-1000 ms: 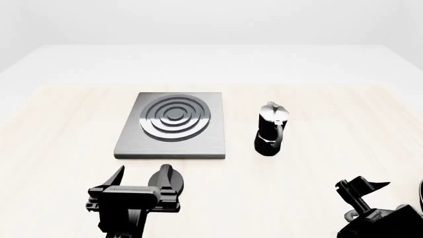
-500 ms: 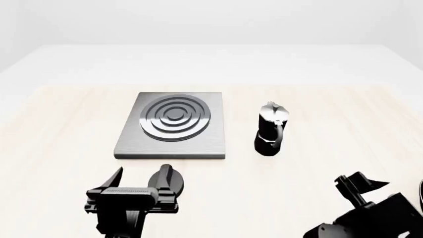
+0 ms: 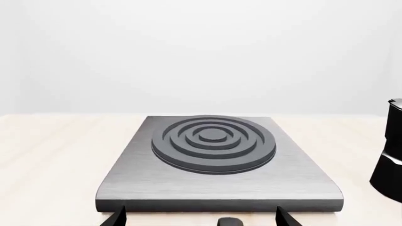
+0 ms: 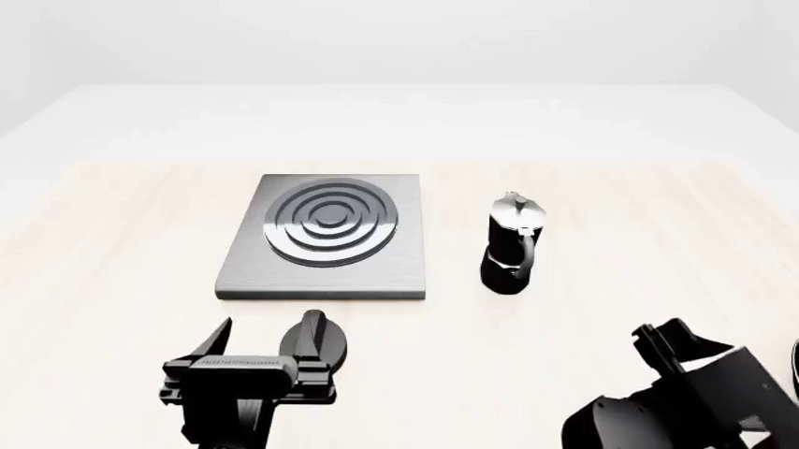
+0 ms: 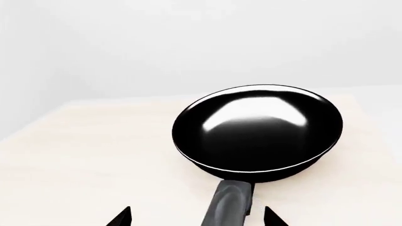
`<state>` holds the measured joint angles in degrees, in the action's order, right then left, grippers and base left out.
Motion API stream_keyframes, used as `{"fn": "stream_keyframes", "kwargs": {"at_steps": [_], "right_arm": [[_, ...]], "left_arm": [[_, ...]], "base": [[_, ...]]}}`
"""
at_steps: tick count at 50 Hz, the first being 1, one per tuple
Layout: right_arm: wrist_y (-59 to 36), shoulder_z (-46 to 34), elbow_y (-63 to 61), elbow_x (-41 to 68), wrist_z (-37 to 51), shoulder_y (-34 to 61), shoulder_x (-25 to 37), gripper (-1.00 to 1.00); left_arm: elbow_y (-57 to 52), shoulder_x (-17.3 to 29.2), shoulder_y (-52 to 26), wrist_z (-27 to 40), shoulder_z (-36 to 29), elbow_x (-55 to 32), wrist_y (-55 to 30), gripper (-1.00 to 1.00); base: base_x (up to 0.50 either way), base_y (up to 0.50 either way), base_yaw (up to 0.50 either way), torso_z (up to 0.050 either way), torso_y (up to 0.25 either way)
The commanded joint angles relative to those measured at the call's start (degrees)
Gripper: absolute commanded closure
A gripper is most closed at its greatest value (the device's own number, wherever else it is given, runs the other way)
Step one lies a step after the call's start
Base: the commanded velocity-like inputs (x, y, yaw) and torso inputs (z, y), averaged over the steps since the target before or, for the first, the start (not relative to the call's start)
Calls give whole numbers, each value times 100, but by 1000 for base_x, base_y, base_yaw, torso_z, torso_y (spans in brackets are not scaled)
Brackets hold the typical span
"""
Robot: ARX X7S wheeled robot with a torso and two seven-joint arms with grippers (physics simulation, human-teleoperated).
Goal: Put the frying pan on the stove.
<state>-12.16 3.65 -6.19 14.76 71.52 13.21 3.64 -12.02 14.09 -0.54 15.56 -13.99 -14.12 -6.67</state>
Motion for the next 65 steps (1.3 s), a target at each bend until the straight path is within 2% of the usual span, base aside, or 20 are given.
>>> {"fn": "stream_keyframes", "kwargs": {"at_steps": [1, 24, 44, 53, 65], "right_arm": [[12, 20, 326, 120, 169, 258, 10, -100], [184, 63, 1254, 70, 623, 801, 24, -100], [481, 131, 2079, 348, 381, 959, 151, -100], [438, 111, 2153, 400, 338, 994, 236, -100], [-29, 225, 1627, 750, 310, 814, 402, -100]], "left_arm": [[33, 19, 5, 16, -25, -32, 40, -100], [134, 63, 13, 39, -40, -103, 147, -100], [178, 99, 27, 71, -59, -153, 209, -100], [172, 112, 22, 95, -90, -156, 204, -100], [153, 128, 9, 119, -127, -167, 187, -100]], "base": [[0, 0, 0, 0, 0], [0, 0, 0, 0, 0], [0, 0, 0, 0, 0], [0, 0, 0, 0, 0], [0, 0, 0, 0, 0]]}}
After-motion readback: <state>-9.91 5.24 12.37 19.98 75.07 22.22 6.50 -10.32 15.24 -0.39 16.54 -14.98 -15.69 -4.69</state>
